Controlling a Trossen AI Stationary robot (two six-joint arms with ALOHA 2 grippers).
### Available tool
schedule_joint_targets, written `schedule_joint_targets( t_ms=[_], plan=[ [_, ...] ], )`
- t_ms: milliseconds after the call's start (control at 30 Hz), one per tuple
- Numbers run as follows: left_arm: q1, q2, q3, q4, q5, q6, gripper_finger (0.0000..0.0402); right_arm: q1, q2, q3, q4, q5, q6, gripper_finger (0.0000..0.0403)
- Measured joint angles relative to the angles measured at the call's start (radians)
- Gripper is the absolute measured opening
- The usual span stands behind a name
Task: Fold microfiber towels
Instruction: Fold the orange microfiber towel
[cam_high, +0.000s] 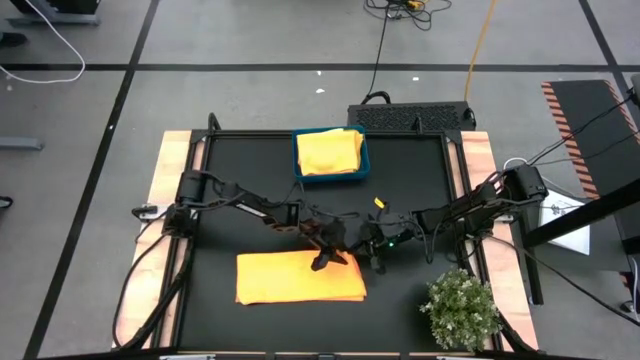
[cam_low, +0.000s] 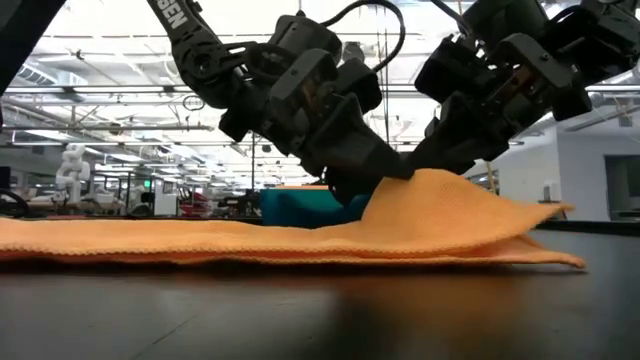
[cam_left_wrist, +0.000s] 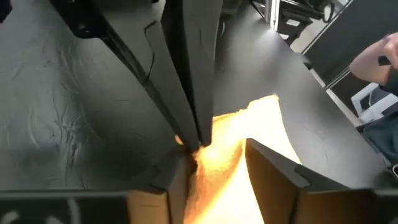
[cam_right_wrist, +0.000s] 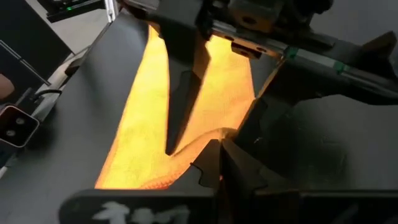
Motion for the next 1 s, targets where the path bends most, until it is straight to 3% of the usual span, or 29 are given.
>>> schedule_joint_targets(
  t_ms=[333,567,767,1000],
  plan=[
    [0.000,0.000,0.000,0.000,0.034,0.187,0.0009,0.000,0.000,0.000,0.009,-0.003,0.052,0.0012],
    [-0.001,-0.023,-0.001,-0.037,0.037,0.226,0.0005,0.002,0.000,0.000,-0.029,-0.055,0.117,0.0102],
    [-0.008,-0.128,-0.001,-0.178,-0.054,0.297,0.0004,0.007,0.000,-0.002,-0.078,-0.054,0.192,0.0187],
    [-0.023,-0.209,-0.001,-0.329,-0.164,0.332,0.0004,0.046,0.000,-0.004,0.028,-0.107,0.208,0.0227]
  ],
)
